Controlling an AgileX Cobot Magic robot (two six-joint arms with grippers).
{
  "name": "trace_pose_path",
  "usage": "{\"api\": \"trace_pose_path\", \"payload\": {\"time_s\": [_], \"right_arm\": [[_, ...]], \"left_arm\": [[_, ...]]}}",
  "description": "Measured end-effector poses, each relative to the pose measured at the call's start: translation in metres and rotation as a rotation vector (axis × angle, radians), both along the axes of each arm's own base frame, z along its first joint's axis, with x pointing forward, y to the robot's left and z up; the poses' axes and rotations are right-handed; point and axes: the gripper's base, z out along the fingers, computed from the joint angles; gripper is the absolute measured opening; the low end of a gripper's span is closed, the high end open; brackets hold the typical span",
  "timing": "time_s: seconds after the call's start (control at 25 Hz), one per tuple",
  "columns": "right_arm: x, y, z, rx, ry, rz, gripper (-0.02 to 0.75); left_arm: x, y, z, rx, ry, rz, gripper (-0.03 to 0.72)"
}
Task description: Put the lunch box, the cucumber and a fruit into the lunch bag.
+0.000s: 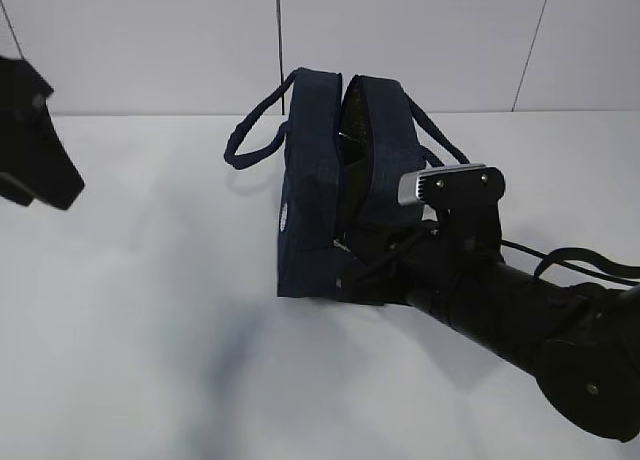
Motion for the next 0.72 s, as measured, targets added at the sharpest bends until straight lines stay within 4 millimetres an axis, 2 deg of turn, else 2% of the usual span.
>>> {"api": "trace_pose_path", "payload": {"time_s": [0.12, 0.28, 0.52, 0.72], "right_arm": [[0.0, 0.0, 0.0, -0.004, 0.001, 0.006, 0.0], [0.0, 0.0, 0.0, -0.004, 0.001, 0.006, 0.0], [-0.001, 0.0, -0.001, -0.005, 0.002, 0.007, 0.0], [-0.001, 0.0, 0.0, -0.004, -0.008, 0.008, 0.0]], "left_arm": [[-0.004, 0.0, -0.02, 0.01, 0.062, -0.019, 0.298], [-0.005, -0.002, -0.04, -0.012, 0.058, -0.041, 0.314], [-0.001, -0.01, -0.051, -0.104, -0.035, -0.114, 0.317], [-0.001, -0.013, -0.06, -0.116, -0.068, -0.178, 0.317]]}}
